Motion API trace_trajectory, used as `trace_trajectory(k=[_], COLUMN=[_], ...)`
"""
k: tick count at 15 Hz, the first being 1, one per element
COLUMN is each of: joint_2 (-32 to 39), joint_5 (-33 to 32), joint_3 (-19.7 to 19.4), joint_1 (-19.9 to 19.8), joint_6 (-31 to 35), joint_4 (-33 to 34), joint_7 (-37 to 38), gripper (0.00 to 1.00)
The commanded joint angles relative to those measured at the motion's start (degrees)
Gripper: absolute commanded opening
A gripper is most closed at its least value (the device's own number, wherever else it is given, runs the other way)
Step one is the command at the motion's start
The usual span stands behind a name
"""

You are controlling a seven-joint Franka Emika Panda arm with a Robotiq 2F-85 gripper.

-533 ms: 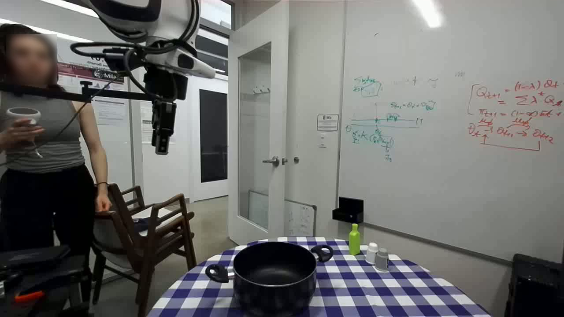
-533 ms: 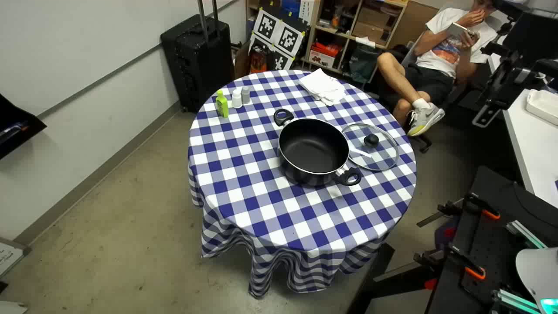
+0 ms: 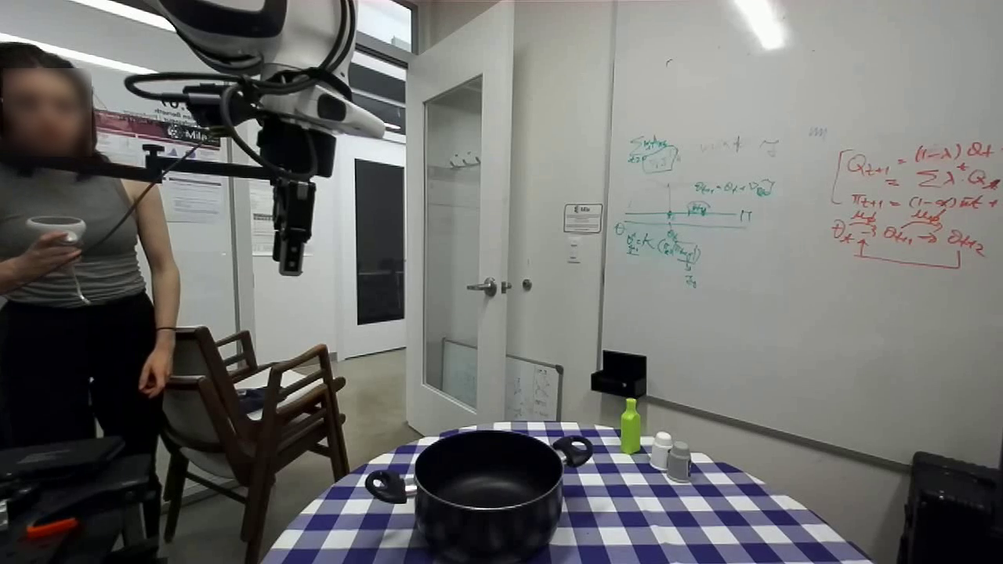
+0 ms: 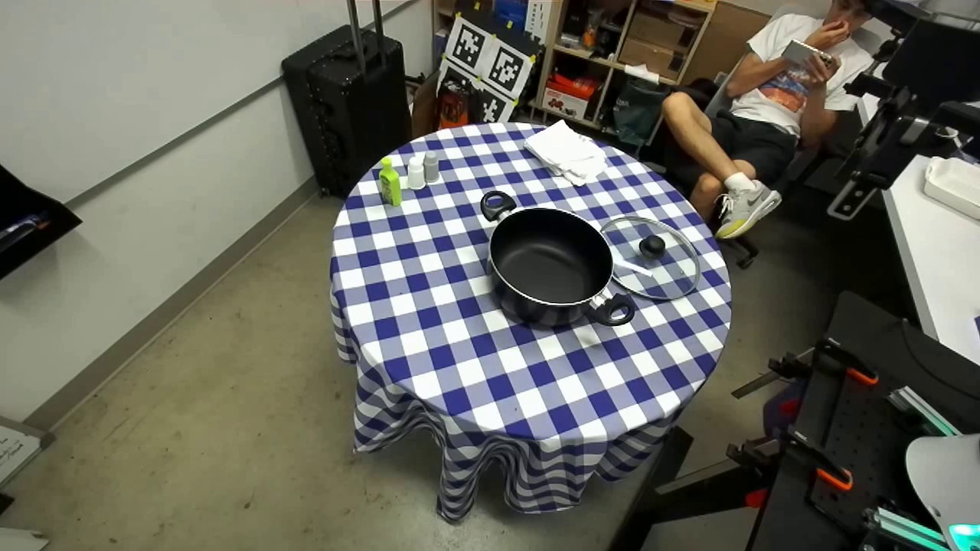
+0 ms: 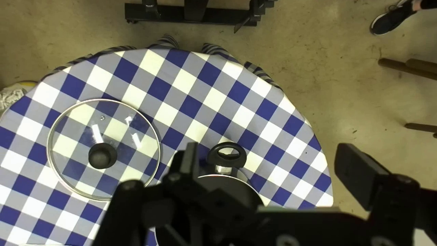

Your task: Put the glass lid on the black pot

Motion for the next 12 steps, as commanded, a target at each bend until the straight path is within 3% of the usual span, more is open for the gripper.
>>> trace_trajectory(k=[1,5,12], joint_2=[2.9,10.0,31.6], joint_5=[-1.2,-2.0,0.2], joint_3=[-0.6,-2.6,-5.7], joint_1=[-1.9,-5.8,-9.0], joint_6=[4.2,13.7,28.7], joint_4=[0.6,0.9,6.9], joint_7=[0.0,2.2,0.5], gripper=[1.00,1.00,1.00])
